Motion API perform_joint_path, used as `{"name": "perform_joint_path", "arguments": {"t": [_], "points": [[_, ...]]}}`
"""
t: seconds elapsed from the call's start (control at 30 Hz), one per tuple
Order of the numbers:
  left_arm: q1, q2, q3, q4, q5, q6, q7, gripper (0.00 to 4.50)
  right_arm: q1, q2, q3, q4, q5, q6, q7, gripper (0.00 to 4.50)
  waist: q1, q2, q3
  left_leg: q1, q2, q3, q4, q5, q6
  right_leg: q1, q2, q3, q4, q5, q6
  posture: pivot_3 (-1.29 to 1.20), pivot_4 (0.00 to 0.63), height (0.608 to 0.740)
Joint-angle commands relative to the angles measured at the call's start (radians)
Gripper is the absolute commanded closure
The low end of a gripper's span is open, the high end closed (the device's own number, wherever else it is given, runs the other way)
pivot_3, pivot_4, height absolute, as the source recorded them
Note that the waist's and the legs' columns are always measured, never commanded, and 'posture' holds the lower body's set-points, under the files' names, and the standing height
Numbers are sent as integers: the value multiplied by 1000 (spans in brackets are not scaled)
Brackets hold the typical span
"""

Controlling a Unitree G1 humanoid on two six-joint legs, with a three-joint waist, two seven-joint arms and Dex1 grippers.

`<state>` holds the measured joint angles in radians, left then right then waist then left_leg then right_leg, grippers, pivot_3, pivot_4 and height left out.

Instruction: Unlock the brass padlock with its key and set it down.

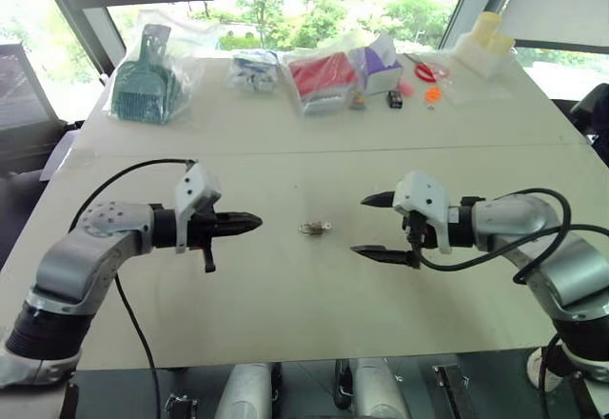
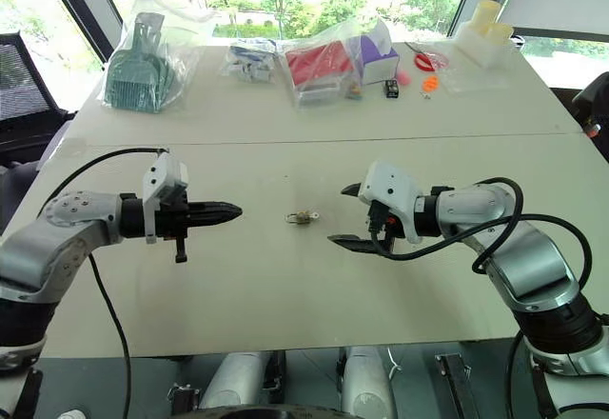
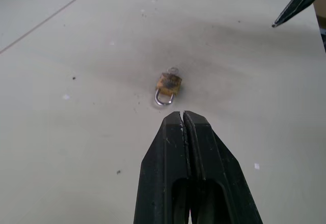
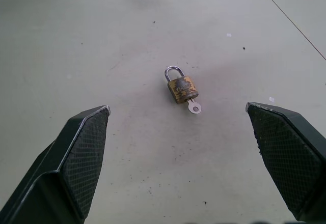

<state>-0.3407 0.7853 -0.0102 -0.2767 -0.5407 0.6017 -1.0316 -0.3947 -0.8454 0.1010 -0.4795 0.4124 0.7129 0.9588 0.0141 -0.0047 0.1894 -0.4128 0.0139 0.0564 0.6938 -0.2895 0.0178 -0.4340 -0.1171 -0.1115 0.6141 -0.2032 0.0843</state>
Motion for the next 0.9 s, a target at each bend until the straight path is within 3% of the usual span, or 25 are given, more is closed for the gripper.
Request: {"name": "perform_joint_path", "arguments": {"t": [0.03, 0.2, 0.23, 0.3, 0.57, 0.6, 0.9], "points": [[-11, -2, -20, 5, 47, -74, -18, 4500, 8, -21, -29, -37, 0, -11, -5, 44, -1, 0, 0, 0, 0, 0, 0, 0, 0, 0, 0, 0, 0, 0, 0, 0, 150, 740], [-47, -29, -36, 47, 57, -97, -38, 4500, 16, -22, -50, -70, 18, 21, -32, 44, 1, 0, 0, 0, 0, 0, 0, 0, 0, 0, 0, 0, 0, 0, 0, 0, 150, 740], [-57, -40, -41, 56, 57, -103, -42, 4241, 19, -25, -54, -76, 20, 26, -34, 10, 1, 0, 0, 0, 0, 0, 0, 0, 0, 0, 0, 0, 0, 0, 0, 0, 150, 740], [-72, -65, -60, 85, 72, -127, -51, 3618, 32, -30, -59, -86, 20, 29, -39, 0, 1, 0, 0, 0, 0, 0, 1, 0, 0, 0, 0, 0, 0, 0, 0, 0, 150, 740], [-128, -194, -136, 218, 124, -231, -95, 229, 32, -26, -51, -115, 22, 66, -69, 0, 1, 0, 0, 0, 0, 0, 1, 0, 0, 1, 0, 0, 0, 0, 0, 0, 150, 740], [-133, -206, -158, 252, 154, -272, -109, 71, 36, -28, -51, -117, 19, 67, -70, 0, 1, 0, 0, 0, 0, 0, 2, 0, 0, 1, 0, 0, 1, 0, 0, 0, 150, 740], [-257, -319, -260, 596, 318, -552, -192, 71, 93, -33, -101, -194, 38, 119, -120, 0, 4, -1, 0, 0, 0, -1, 3, 0, 1, 1, 0, -1, 1, 0, 0, 0, 150, 740]]}}
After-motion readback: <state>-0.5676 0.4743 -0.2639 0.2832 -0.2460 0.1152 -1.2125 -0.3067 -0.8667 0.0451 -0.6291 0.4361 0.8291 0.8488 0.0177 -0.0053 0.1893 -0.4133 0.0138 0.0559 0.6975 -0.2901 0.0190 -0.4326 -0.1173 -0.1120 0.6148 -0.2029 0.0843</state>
